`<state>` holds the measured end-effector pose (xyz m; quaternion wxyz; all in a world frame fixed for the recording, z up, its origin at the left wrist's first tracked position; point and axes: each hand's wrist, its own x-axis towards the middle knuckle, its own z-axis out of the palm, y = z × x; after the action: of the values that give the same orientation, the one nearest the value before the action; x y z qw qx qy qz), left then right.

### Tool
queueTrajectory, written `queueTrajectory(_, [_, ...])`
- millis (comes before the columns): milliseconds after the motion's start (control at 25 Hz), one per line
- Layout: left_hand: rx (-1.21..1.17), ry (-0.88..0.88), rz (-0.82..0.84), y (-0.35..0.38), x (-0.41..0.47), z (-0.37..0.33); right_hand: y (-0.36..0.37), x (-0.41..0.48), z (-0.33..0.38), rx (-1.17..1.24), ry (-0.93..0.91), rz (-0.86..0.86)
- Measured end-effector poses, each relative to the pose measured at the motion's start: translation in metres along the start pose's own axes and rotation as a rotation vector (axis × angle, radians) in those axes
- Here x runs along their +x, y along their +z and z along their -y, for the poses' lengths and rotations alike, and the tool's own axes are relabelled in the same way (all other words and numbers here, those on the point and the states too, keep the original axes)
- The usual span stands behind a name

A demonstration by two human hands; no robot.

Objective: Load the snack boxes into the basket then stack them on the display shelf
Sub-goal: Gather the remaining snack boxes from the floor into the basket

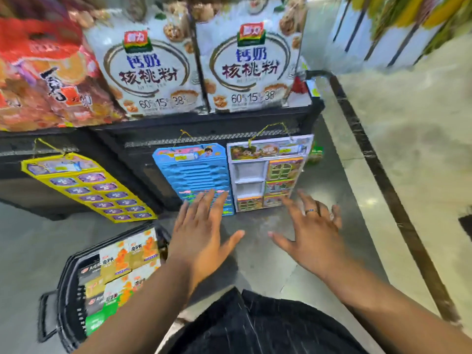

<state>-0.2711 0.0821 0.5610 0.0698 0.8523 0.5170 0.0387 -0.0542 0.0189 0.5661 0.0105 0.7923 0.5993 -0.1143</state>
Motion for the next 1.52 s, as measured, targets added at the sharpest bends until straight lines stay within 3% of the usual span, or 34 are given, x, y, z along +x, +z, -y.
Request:
queueTrajectory(320, [0.057,0.309,-0.042,-0.017,0.089,-0.139,-0.068,-0.002,-0.151,0.034,0.161,0.019])
queueTrajectory(600, [0.067,0.573,-0.041,-0.017,0.197,-0.186,-0.118,0.055,-0.223,0.005,0.178,0.069])
queueTrajectory(760, [0.041,0.629,-0.043,-0.014,0.28,-0.209,-0.142,0.116,-0.257,-0.026,0.194,0.111])
queueTrajectory(1080, [-0.024,0.567,0.148,0.009,0.429,-0.267,-0.153,0.251,-0.322,0.056,0.273,0.1])
queueTrajectory(1200, [0.02,0.466,0.221,0.029,0.474,-0.297,-0.141,0.299,-0.362,0.099,0.262,0.123])
queueTrajectory(1360, [0.031,0.392,0.24,0.059,0.524,-0.335,-0.131,0.367,-0.427,0.128,0.199,0.166])
queueTrajectory(1520, [0.019,0.198,0.235,0.074,0.57,-0.382,-0.136,0.44,-0.497,0.137,0.09,0.22])
